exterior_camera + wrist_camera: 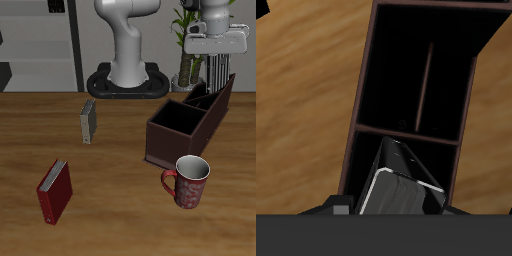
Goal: Place the striped book into the left desk caddy's left compartment
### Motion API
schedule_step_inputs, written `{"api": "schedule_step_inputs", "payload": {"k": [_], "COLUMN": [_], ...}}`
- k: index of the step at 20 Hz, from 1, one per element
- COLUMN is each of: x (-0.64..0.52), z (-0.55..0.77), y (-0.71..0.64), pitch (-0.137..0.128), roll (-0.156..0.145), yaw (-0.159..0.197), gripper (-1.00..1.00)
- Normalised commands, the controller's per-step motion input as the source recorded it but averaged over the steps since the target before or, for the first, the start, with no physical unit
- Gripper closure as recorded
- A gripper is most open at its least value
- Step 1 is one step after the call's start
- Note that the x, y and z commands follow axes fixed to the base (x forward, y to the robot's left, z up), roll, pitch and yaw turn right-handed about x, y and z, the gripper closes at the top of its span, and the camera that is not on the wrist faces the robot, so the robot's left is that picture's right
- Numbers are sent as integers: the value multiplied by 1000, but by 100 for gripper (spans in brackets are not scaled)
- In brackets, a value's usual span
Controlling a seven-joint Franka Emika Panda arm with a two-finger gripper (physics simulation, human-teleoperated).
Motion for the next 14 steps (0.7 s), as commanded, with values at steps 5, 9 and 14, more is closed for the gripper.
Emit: {"api": "schedule_step_inputs", "payload": {"k": [5, 9, 14], "x": [66, 45, 47], "z": [-65, -135, -270], "y": [-77, -63, 114], "pitch": [11, 25, 51], "roll": [-27, -14, 24], "yaw": [2, -26, 1], "gripper": [100, 100, 100]}}
